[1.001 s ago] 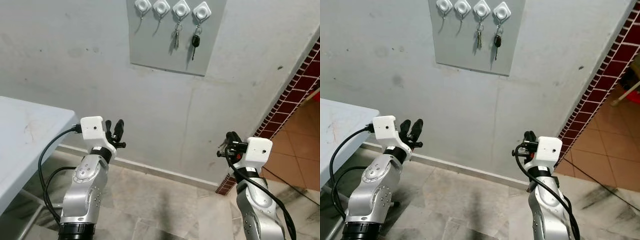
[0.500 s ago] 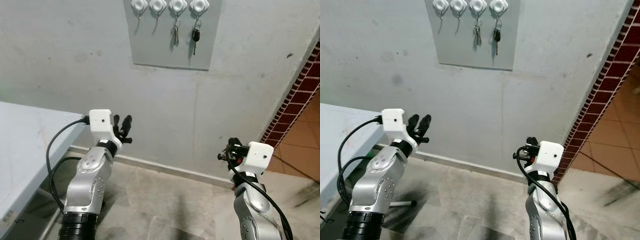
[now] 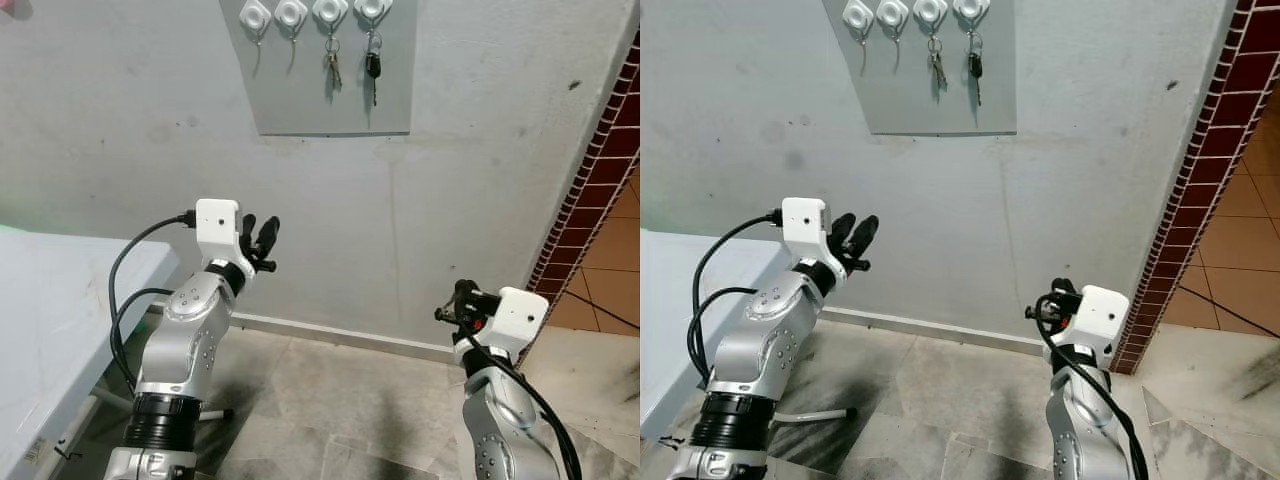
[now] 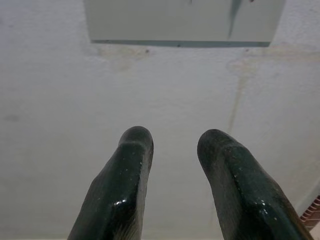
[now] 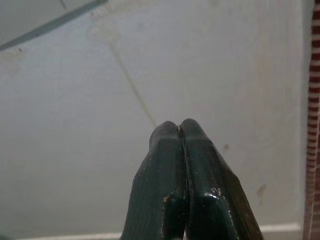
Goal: Hang keys on a hook
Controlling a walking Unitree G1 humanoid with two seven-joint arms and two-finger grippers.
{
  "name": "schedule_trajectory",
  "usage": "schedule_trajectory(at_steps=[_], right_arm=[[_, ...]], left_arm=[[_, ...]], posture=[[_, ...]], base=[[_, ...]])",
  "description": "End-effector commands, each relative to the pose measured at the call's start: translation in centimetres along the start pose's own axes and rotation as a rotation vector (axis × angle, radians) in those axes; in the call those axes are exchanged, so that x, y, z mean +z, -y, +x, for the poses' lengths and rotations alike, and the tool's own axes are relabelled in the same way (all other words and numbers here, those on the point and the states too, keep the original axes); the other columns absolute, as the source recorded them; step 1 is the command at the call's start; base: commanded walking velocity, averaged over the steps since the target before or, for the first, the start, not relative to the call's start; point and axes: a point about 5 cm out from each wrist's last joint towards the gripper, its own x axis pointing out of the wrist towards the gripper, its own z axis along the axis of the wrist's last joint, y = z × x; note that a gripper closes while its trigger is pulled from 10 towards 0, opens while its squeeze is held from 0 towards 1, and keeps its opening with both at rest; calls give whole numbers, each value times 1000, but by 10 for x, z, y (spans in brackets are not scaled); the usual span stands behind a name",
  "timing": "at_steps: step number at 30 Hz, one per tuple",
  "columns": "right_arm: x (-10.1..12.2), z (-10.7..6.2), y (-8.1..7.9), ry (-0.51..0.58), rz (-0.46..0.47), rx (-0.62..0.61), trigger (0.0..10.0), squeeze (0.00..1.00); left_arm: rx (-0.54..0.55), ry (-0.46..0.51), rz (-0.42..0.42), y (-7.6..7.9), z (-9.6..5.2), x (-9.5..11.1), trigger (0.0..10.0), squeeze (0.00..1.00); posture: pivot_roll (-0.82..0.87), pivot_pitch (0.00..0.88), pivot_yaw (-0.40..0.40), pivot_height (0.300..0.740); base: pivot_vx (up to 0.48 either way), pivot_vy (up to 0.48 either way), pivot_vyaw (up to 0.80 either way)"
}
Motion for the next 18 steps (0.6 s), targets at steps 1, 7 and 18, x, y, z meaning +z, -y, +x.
schedule_trajectory(at_steps=[1,7,18], right_arm=[[4,1,-14,29,-8,58,10000,0],[6,5,-20,38,-16,104,10000,0],[21,24,-17,83,-79,136,10000,0]], left_arm=[[8,-6,19,-8,0,2,10000,0],[8,7,3,-10,2,3,10000,0],[48,57,-8,-15,-4,2,10000,0]], posture=[[83,21,181,740],[98,4,134,740],[126,0,49,740]], base=[[0,0,0],[0,0,0],[0,0,0]])
